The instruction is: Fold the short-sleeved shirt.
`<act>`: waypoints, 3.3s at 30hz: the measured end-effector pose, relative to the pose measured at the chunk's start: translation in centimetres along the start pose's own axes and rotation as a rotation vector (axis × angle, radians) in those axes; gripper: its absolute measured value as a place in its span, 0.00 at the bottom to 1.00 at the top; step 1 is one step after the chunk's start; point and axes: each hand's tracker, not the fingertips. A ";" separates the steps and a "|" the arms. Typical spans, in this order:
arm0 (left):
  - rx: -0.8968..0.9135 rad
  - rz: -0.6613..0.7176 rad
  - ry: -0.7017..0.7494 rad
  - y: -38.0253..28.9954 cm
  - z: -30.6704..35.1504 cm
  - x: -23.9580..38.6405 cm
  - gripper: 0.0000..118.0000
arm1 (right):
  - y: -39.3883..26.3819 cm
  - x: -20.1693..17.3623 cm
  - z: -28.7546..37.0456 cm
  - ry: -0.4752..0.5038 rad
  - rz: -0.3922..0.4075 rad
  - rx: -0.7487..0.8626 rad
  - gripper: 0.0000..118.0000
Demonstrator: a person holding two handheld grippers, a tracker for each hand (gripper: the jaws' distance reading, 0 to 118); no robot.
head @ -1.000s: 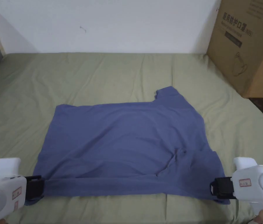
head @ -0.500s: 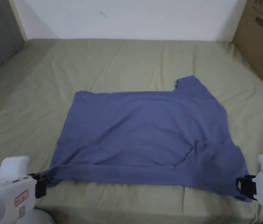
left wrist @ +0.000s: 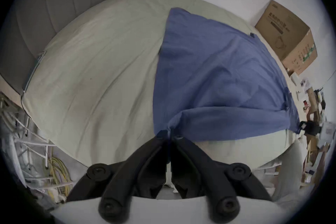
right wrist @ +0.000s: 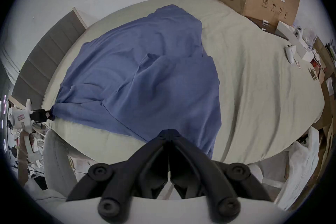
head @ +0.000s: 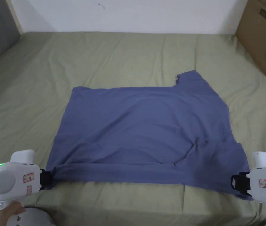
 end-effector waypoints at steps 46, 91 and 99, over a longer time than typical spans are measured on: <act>0.049 -0.153 0.083 12.9 -4.5 1.9 0.20 | 14.9 2.1 -6.7 -0.061 -0.048 -0.030 0.01; -0.004 -0.067 -0.029 5.2 -4.5 -0.2 0.04 | 4.6 4.2 -1.9 -0.029 -0.173 0.065 0.73; -0.020 -0.098 -0.013 5.0 -4.6 0.4 0.04 | 5.0 3.7 -8.4 -0.058 -0.061 -0.039 0.01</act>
